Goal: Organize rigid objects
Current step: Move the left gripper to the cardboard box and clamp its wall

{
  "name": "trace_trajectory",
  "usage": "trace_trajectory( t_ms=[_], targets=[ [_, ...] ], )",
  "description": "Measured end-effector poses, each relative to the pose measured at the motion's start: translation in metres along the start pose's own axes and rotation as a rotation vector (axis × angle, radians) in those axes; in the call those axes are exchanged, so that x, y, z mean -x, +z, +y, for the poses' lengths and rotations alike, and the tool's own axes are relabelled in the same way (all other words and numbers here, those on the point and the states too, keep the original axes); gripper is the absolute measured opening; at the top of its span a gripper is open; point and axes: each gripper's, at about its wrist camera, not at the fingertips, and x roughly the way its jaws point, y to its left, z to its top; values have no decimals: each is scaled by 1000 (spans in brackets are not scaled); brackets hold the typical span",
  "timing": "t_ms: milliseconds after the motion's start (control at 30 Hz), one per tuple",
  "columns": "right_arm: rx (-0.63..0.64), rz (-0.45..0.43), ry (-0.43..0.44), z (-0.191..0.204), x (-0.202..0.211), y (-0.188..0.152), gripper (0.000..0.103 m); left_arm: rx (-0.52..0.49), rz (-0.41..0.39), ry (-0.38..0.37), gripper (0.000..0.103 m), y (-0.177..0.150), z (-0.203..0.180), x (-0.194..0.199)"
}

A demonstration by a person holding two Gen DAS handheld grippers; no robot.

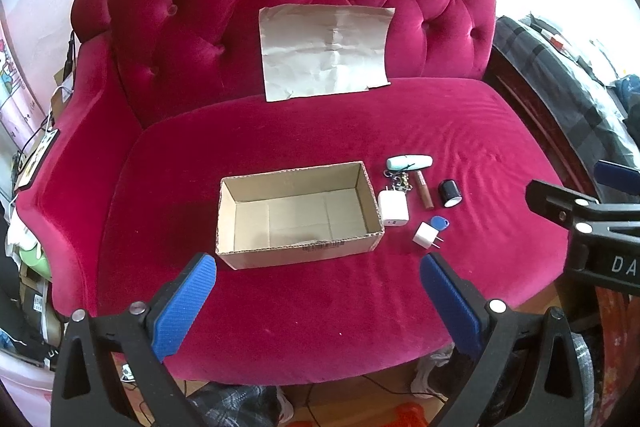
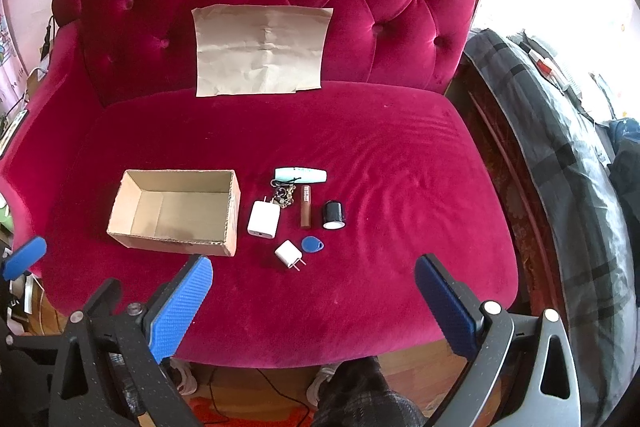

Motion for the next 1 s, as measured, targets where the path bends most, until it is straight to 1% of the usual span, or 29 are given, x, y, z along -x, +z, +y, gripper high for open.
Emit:
trace_trajectory(
  t_ms=[67, 200, 233, 500, 633, 700, 767, 1000],
  targets=[
    [5, 1, 2, 1, -4, 1, 103, -4, -1, 2, 103, 1, 5, -5],
    [11, 13, -5, 2, -17, 4, 103, -5, -15, 32, 103, 6, 18, -18],
    [39, 10, 16, 2, -20, 5, 103, -5, -13, 32, 103, 7, 22, -22],
    [53, 14, -1, 0, -57, 9, 103, -5, 1, 19, 103, 14, 51, -60],
    [64, 13, 6, 1, -75, 12, 103, -10, 11, 29, 103, 19, 65, -83],
    [63, 26, 24, -1, -91, 12, 103, -16, 15, 41, 103, 20, 73, -97],
    [62, 35, 22, -2, -102, 12, 103, -17, 31, 62, 103, 21, 82, -112],
    [72, 33, 8, -3, -135, 12, 103, 31, 67, 96, 103, 17, 116, -158]
  ],
)
